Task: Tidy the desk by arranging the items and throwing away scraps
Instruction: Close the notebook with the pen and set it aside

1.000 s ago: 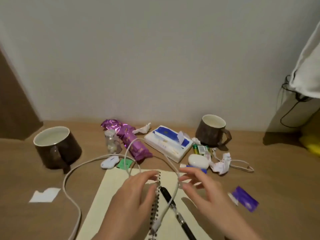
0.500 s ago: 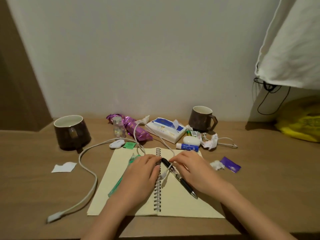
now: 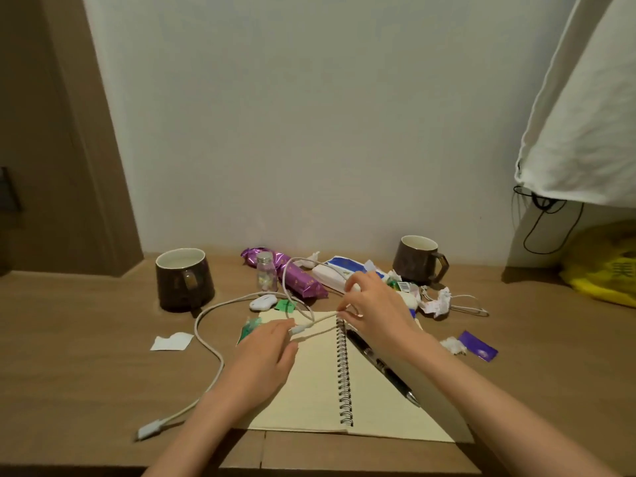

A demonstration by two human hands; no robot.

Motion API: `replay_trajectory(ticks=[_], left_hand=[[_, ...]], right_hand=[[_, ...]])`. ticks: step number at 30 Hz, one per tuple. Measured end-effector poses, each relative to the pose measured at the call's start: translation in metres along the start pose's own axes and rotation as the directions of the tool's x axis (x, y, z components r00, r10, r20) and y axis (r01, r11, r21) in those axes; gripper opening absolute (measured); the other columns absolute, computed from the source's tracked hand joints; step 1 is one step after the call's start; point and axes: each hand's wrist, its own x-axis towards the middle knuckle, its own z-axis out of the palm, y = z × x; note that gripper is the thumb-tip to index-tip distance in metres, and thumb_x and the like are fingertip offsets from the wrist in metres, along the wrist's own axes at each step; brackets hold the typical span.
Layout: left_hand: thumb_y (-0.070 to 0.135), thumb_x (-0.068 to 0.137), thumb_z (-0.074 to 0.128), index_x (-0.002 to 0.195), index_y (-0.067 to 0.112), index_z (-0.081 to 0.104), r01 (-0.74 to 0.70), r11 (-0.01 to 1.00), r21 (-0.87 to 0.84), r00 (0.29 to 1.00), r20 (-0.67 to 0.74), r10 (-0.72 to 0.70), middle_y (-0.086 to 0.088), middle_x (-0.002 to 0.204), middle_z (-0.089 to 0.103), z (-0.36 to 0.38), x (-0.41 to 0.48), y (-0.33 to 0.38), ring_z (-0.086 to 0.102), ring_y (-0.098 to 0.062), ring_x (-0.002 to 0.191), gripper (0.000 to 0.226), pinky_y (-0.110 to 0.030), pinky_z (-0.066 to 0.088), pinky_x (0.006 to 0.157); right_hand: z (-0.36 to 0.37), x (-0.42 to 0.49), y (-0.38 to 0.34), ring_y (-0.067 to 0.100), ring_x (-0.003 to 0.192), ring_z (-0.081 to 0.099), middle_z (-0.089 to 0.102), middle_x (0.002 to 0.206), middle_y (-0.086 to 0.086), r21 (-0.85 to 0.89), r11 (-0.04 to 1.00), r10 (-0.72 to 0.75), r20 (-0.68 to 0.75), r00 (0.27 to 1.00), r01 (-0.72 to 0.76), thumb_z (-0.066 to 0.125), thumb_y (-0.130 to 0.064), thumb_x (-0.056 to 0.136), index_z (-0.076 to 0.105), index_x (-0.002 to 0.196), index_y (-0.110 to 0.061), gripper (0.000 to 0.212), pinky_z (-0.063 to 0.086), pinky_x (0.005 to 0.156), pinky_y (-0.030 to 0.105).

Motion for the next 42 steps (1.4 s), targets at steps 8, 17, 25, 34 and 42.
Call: replay_trajectory(ticks=[8,17,25,34,42], left_hand=[[0.042,0.094,0.037,0.102,0.027,0.047,0.205,0.975,0.087,0.975,-0.110,-0.195,0.010,0.100,0.054,-0.003,-0.001,-0.023,0.048,-0.009,0.090,0.020,-0.023,0.041,0.069],[0.042,0.097,0.030,0.138,0.021,0.037,0.256,0.961,0.109,0.966,-0.075,-0.249,0.007,0.143,0.040,0.000,-0.003,-0.020,0.037,-0.010,0.129,0.047,-0.028,0.037,0.104],[0.040,0.099,0.029,0.147,0.021,0.024,0.230,0.971,0.067,0.973,0.007,-0.231,0.006,0.156,0.020,-0.004,-0.005,-0.018,0.018,-0.011,0.142,0.052,-0.028,0.025,0.113],[0.040,0.099,0.033,0.147,0.027,0.026,0.192,0.979,-0.064,0.981,0.024,-0.190,0.011,0.154,0.020,-0.001,-0.008,-0.021,0.019,-0.008,0.141,0.051,-0.028,0.025,0.113],[0.035,0.099,0.033,0.143,0.036,0.034,0.121,0.985,-0.126,0.993,0.017,-0.119,0.013,0.152,0.024,-0.001,-0.011,-0.020,0.022,-0.006,0.138,0.043,-0.029,0.029,0.112]], right_hand=[[0.033,0.029,-0.028,0.013,0.119,0.050,0.056,0.131,-0.005,0.110,0.975,-0.205,0.094,0.974,0.194,0.063,-0.033,0.089,0.056,0.128,-0.030,0.039,0.050,0.085,0.027],[0.048,0.050,-0.014,0.020,0.122,0.050,0.053,0.136,-0.002,0.000,0.974,-0.224,0.180,0.958,0.228,0.054,-0.030,0.095,0.063,0.124,-0.030,0.030,0.052,0.090,0.034],[0.058,0.073,-0.001,0.021,0.102,0.060,0.066,0.111,0.002,-0.006,1.000,-0.029,0.133,0.991,0.030,0.054,-0.023,0.095,0.072,0.111,-0.022,0.024,0.055,0.077,0.037],[0.066,0.086,-0.002,0.023,0.099,0.060,0.070,0.106,0.000,-0.015,0.998,0.054,0.116,0.992,-0.053,0.056,-0.019,0.092,0.071,0.109,-0.027,0.025,0.053,0.080,0.040],[0.000,0.034,-0.004,0.015,0.112,0.054,0.063,0.123,-0.005,0.108,0.991,0.067,0.147,0.987,-0.083,0.060,-0.026,0.090,0.061,0.124,-0.031,0.034,0.050,0.089,0.039]])
